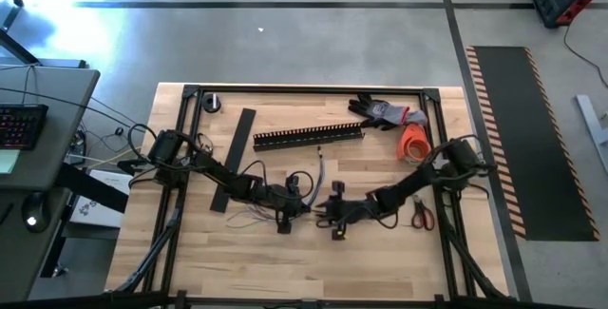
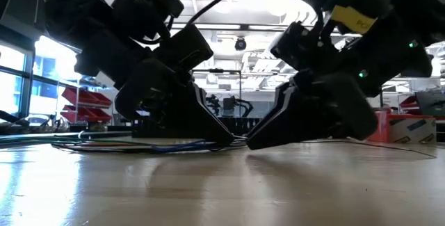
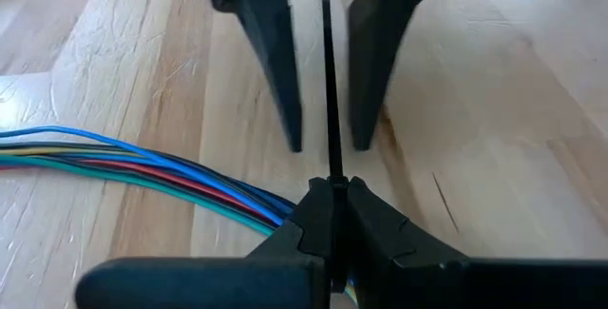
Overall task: Ziptie cables
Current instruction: Wrap the cables together using a zip tie
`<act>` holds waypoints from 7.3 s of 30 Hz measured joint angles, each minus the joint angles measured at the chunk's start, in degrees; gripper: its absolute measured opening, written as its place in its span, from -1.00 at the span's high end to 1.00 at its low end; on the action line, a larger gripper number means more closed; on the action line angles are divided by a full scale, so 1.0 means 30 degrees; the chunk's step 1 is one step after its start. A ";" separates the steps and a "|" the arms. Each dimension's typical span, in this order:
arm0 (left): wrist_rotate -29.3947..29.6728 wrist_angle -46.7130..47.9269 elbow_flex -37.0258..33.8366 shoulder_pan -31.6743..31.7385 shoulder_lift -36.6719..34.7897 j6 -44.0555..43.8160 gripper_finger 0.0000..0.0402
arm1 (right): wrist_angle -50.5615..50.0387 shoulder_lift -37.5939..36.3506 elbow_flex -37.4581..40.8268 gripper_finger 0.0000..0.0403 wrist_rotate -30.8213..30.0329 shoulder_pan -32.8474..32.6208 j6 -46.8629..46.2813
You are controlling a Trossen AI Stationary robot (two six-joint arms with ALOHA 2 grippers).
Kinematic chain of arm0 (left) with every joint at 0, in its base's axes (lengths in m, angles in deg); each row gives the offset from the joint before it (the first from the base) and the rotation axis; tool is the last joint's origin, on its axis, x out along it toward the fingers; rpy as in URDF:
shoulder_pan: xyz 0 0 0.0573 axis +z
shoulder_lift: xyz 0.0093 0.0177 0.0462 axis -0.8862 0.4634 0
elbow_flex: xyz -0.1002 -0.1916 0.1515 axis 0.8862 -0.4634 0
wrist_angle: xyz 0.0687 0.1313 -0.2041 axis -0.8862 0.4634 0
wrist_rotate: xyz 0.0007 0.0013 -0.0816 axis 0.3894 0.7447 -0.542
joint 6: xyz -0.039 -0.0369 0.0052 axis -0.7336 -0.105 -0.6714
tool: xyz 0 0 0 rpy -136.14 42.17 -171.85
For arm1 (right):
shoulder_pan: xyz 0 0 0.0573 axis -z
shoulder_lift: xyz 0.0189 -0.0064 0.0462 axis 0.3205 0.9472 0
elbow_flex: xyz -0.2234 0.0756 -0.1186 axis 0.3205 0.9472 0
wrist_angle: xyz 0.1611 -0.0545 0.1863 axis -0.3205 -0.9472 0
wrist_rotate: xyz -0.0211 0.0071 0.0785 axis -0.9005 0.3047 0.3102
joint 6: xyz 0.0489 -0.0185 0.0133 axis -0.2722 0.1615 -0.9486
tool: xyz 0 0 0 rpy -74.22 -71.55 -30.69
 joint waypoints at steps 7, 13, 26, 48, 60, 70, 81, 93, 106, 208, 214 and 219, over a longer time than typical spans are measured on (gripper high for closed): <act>0.0021 0.0000 0.0007 -0.0010 0.0000 -0.0015 1.00 | 0.0546 0.0426 -0.0022 0.74 0.0028 0.0261 0.0143; 0.0000 -0.0001 0.0007 -0.0010 0.0000 -0.0022 1.00 | 0.1268 0.1024 -0.0394 0.78 0.0273 0.0287 0.0165; 0.0007 0.0044 0.0015 -0.0018 0.0000 -0.0168 1.00 | 0.1203 0.1272 -0.0903 0.72 0.0044 0.0244 0.1277; 0.0007 0.0197 0.0022 -0.0025 -0.0022 -0.0160 1.00 | 0.0338 0.0398 -0.0925 0.72 -0.0064 0.0060 0.1631; 0.0009 0.0153 0.0022 -0.0025 -0.0022 -0.0168 1.00 | -0.0526 0.0405 -0.0918 0.72 0.0083 0.0060 0.0812; 0.0042 0.0022 0.0022 -0.0025 -0.0015 -0.0175 1.00 | -0.0177 0.0420 -0.0911 0.72 0.0098 0.0184 0.0789; 0.0000 0.0007 0.0015 -0.0025 0.0000 -0.0182 1.00 | -0.0028 0.0420 -0.0896 0.97 0.0529 0.0184 0.0776; 0.0111 -0.0015 0.0015 0.0004 0.0036 -0.0168 1.00 | -0.2046 0.0420 -0.0969 1.00 -0.1372 -0.0588 -0.2339; 0.0121 0.0138 0.0022 -0.0219 0.0036 -0.0147 1.00 | -0.7059 -0.0081 -0.1005 1.00 -0.4776 -0.3543 -0.8846; 0.0526 0.0568 -0.0007 -0.0528 -0.0022 -0.0523 1.00 | -1.0100 -0.5389 -0.0816 0.28 -0.0240 -0.1804 -0.4509; 0.0534 0.0503 -0.0015 -0.0528 -0.0022 -0.0510 1.00 | -0.3875 -0.2105 -0.0823 0.17 0.0804 -0.0307 -0.1679; 0.0474 0.0470 -0.0015 -0.0528 -0.0022 -0.0510 1.00 | -0.2289 -0.0031 -0.1508 0.22 0.2558 0.0756 -0.1216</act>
